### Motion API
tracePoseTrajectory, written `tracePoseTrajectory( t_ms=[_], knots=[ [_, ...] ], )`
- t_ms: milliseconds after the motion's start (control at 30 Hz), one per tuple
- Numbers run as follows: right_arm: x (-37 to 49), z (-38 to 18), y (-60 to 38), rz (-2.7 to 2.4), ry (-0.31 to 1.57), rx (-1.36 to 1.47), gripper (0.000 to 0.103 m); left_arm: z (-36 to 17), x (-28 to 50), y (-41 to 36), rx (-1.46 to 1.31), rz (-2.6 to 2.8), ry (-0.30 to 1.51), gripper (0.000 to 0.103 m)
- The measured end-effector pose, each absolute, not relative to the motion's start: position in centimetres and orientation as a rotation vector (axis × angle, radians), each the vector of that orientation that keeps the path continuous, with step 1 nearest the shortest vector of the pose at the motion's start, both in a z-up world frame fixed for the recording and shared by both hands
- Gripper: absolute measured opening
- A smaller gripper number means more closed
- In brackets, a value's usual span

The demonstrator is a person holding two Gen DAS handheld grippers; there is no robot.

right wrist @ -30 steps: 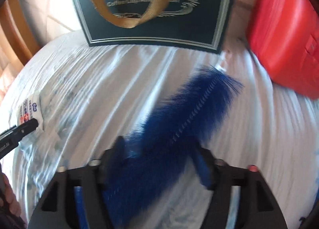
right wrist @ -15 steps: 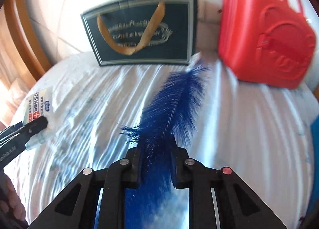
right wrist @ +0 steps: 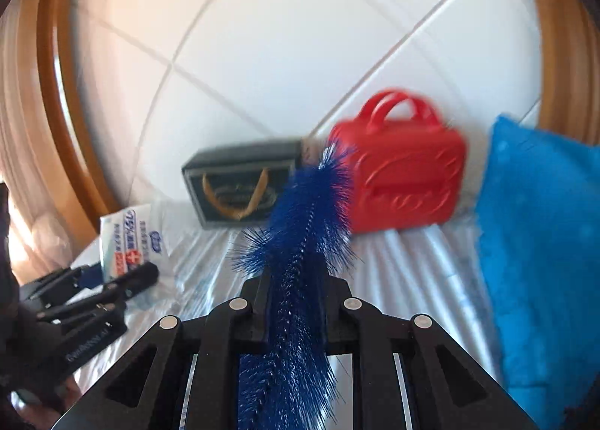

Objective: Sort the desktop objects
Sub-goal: 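Lift the wipes packet with the left tool while the right tool carries the duster to the bin, then open the left tool over the bin while the right tool releases the duster into it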

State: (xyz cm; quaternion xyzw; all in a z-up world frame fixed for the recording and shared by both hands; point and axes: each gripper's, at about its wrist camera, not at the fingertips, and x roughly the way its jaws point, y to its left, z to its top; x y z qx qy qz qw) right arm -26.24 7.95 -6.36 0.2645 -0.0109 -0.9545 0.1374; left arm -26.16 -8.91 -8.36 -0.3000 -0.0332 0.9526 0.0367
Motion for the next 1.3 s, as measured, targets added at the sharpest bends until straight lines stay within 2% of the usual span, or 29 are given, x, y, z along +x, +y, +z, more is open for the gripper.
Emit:
tracePoseTrajectory(
  t_ms=[200, 333, 467, 700, 833, 1100, 1167, 1233, 1300],
  knots=[
    [-20.1, 2.0, 17.4, -2.963, -0.061, 0.567, 0.017, -2.0, -23.6, 2.0, -0.746, 2.778, -0.062, 0.038],
    [-17.1, 5.0, 24.3, -3.076, -0.072, 0.529, 0.017, 1.0, -22.0, 10.5, -0.669, 2.676, -0.028, 0.038],
    [-15.5, 6.0, 31.4, -3.154, -0.079, 0.589, 0.017, 2.7, -20.5, 20.1, -0.644, 2.578, 0.000, 0.038],
    [-15.5, 4.2, 41.1, -3.201, -0.139, 0.738, 0.017, 2.7, -19.6, 33.9, -0.731, 2.489, 0.106, 0.038],
    [-15.7, 3.1, 44.8, -3.182, -0.183, 0.785, 0.017, 1.9, -20.0, 37.6, -0.808, 2.463, 0.151, 0.038],
    [-16.4, 1.7, 48.1, -3.141, -0.232, 0.826, 0.017, 1.0, -20.1, 39.0, -0.879, 2.471, 0.263, 0.039],
    [-16.6, 1.5, 48.5, -3.130, -0.249, 0.840, 0.019, 1.1, -20.3, 38.9, -0.895, 2.472, 0.262, 0.040],
    [-17.1, 1.1, 49.0, -3.127, -0.268, 0.863, 0.027, 1.1, -20.4, 38.8, -0.925, 2.465, 0.254, 0.041],
    [-17.4, 0.8, 49.3, -3.122, -0.287, 0.888, 0.034, 0.9, -20.5, 39.0, -0.949, 2.476, 0.266, 0.050]
  ],
)
